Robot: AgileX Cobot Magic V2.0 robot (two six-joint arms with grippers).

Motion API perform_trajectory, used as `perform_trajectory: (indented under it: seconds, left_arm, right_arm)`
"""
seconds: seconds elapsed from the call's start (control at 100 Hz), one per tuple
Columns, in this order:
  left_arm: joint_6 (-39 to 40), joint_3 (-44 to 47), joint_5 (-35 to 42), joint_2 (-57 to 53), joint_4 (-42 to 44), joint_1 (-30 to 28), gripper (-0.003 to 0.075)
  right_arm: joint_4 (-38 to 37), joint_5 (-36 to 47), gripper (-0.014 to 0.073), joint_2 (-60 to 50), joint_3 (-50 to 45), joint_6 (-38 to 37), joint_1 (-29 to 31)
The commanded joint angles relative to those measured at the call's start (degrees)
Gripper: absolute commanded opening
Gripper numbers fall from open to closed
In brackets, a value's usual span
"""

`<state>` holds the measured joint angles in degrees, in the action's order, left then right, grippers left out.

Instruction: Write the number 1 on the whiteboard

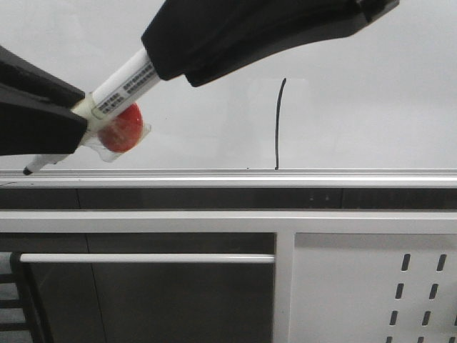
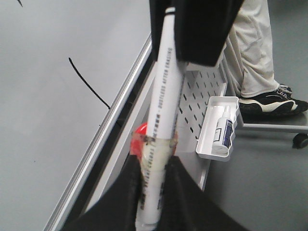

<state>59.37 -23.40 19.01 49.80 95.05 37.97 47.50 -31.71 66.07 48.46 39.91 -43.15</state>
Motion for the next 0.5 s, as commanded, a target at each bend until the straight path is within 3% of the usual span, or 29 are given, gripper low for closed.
perform_trajectory:
  seconds: [0.0,0.08,0.15,0.22,0.26,0.34,0.39,0.49]
  left_arm:
    - [0.77,-2.07,-0.13,-0.26,-1.68,0.39,-0.0018]
    - [0.77,-2.07,-0.79,-0.26,-1.68,0.39,-0.0018]
    - [0.77,-2.07,-1.23,-0.26,-1.68,0.39,-0.0018]
    - [0.77,-2.07,-1.23,-0.26,-1.68,0.39,-0.0018]
    - [0.77,-2.07,-1.23,-0.26,-1.68,0.39,-0.0018]
    - [1.00,-2.07,-1.36,-0.26,-1.68,0.39,-0.0018]
    - [1.41,-2.07,-1.74,-0.26,-1.68,0.39,-0.0018]
    - [4.86,-2.07,-3.27,-0.36,-1.68,0.39,-0.0018]
  right_arm:
    - [1.69,2.64,-0.0050,-0.83,2.07,0.14,0.13]
    - [1.69,2.64,-0.0040,-0.83,2.07,0.14,0.13]
    - [1.69,2.52,0.0043,-0.83,2.07,0.14,0.13]
    - [1.69,2.62,0.0240,-0.83,2.07,0.14,0.13]
    - [1.69,3.26,0.0416,-0.83,2.07,0.14,0.13]
    - [1.69,5.05,0.0615,-0.95,2.07,0.14,0.13]
    - [1.69,7.03,0.0645,-1.23,2.07,0.14,0.13]
    - [1.69,9.96,0.0604,-2.11,2.07,0.14,0.13]
